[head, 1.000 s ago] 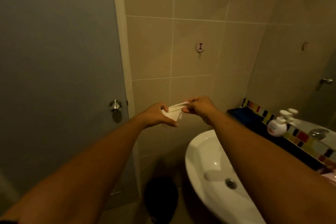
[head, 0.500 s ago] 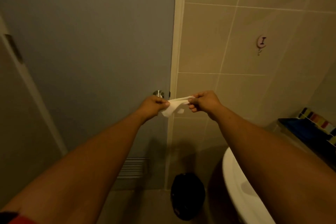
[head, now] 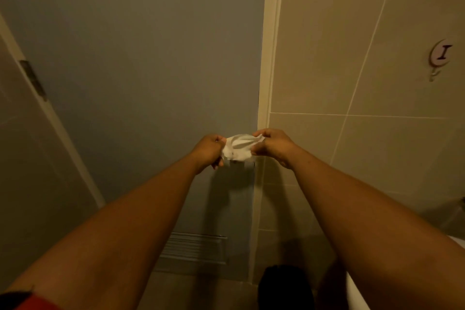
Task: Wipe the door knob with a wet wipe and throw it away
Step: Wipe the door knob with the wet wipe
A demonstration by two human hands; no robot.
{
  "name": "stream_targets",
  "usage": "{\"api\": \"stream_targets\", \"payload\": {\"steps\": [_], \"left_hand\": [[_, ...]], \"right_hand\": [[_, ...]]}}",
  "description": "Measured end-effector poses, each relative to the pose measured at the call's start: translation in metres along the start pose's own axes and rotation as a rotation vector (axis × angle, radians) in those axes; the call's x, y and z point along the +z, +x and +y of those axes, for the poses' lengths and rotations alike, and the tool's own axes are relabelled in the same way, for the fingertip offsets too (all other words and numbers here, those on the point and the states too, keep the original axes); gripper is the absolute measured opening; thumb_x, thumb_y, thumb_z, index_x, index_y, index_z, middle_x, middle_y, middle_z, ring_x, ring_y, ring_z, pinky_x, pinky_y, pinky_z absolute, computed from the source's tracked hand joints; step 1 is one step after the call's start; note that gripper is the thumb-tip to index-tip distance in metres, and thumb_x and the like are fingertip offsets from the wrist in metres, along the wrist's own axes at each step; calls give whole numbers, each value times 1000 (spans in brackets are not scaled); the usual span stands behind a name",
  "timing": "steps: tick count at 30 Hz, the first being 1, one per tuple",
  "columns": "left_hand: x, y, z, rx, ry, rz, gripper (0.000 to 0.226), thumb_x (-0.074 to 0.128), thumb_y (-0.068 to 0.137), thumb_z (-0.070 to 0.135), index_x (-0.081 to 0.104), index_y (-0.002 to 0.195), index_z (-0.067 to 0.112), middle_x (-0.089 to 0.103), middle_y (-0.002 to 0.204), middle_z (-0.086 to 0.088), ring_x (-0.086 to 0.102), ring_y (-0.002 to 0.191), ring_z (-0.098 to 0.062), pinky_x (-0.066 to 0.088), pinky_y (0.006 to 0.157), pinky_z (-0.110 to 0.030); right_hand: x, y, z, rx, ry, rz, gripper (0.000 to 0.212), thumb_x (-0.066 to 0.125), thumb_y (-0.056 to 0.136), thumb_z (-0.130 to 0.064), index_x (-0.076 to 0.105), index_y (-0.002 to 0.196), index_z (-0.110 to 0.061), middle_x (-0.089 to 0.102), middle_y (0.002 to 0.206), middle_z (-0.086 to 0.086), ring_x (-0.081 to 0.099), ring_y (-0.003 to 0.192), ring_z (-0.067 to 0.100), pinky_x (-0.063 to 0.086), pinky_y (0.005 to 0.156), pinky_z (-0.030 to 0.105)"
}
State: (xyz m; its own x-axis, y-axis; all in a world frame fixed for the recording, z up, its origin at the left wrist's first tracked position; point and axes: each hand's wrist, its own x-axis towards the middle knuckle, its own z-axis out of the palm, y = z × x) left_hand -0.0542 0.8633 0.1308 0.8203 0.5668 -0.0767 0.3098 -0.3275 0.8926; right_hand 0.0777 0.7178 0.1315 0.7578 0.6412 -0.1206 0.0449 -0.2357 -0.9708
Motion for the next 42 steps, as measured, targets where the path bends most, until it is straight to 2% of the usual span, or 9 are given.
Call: {"api": "stream_targets", "payload": {"steps": [8, 15, 18, 21, 24, 29, 33, 37, 42], "left_hand": [[12, 47, -18, -78, -30, 73, 29, 42, 97, 8, 54, 72, 15, 51, 62, -10, 48, 48, -18, 36, 37, -20], [15, 75, -22, -2, -111, 91, 7, 60, 92, 15, 66, 95, 13, 63, 76, -7, 54, 55, -12, 42, 39, -15], [12, 86, -27, -17, -231, -70, 20, 73, 84, 10, 63, 101, 7, 64, 76, -11, 58, 45, -13, 52, 41, -20], [4, 97, -32, -37, -168, -179, 40, 86, 68, 5, 68, 104, 2, 70, 92, -13, 71, 68, -19, 61, 58, -25], [-1, 105, -39, -34, -139, -205, 32, 80, 76, 9, 69, 101, -7, 70, 81, -16, 70, 60, -17, 62, 59, -26], [-5, 110, -48, -53, -224, -140, 22, 61, 94, 15, 63, 92, -8, 63, 69, -21, 64, 36, -10, 57, 41, -23], [0, 115, -57, -53, -160, -68, 29, 62, 94, 16, 59, 70, 0, 60, 43, -8, 54, 25, -8, 47, 32, -18], [10, 125, -70, -86, -135, 32, 28, 70, 86, 21, 60, 65, 5, 62, 50, -13, 53, 29, -15, 50, 41, -20], [26, 126, -82, -119, -150, 82, 13, 64, 84, 3, 62, 73, 9, 67, 74, -20, 62, 49, -27, 61, 65, -40]], "right_hand": [[-1, 40, 13, -61, -313, 34, 15, 75, 82, -15, 66, 74, -6, 64, 65, 14, 57, 51, 18, 50, 51, 25], [1, 56, 25, 95, -158, 67, 28, 66, 88, -6, 60, 109, 11, 56, 62, 13, 50, 42, 17, 48, 38, 22], [3, 61, 29, 165, -78, 115, 35, 65, 89, -6, 55, 119, 10, 57, 67, 15, 51, 47, 19, 52, 42, 26], [7, 66, 29, 210, 9, 145, 36, 63, 91, -5, 53, 122, 9, 60, 80, 18, 54, 53, 19, 58, 49, 30], [15, 71, 27, 204, 64, 161, 33, 60, 92, -4, 55, 120, 11, 59, 80, 16, 55, 56, 18, 60, 53, 31], [30, 74, 29, 168, 76, 181, 40, 64, 91, -15, 57, 121, 10, 65, 114, 27, 66, 81, 32, 59, 47, 27], [39, 82, 36, 146, -44, 229, 45, 65, 92, -23, 57, 123, 9, 64, 115, 27, 65, 67, 28, 57, 44, 27], [47, 90, 51, 173, -205, 311, 53, 70, 85, -28, 59, 122, 8, 66, 118, 28, 68, 97, 42, 58, 83, 51], [58, 87, 65, 233, -199, 379, 41, 73, 84, -20, 63, 117, 1, 68, 112, 22, 69, 96, 37, 59, 83, 46]]}}
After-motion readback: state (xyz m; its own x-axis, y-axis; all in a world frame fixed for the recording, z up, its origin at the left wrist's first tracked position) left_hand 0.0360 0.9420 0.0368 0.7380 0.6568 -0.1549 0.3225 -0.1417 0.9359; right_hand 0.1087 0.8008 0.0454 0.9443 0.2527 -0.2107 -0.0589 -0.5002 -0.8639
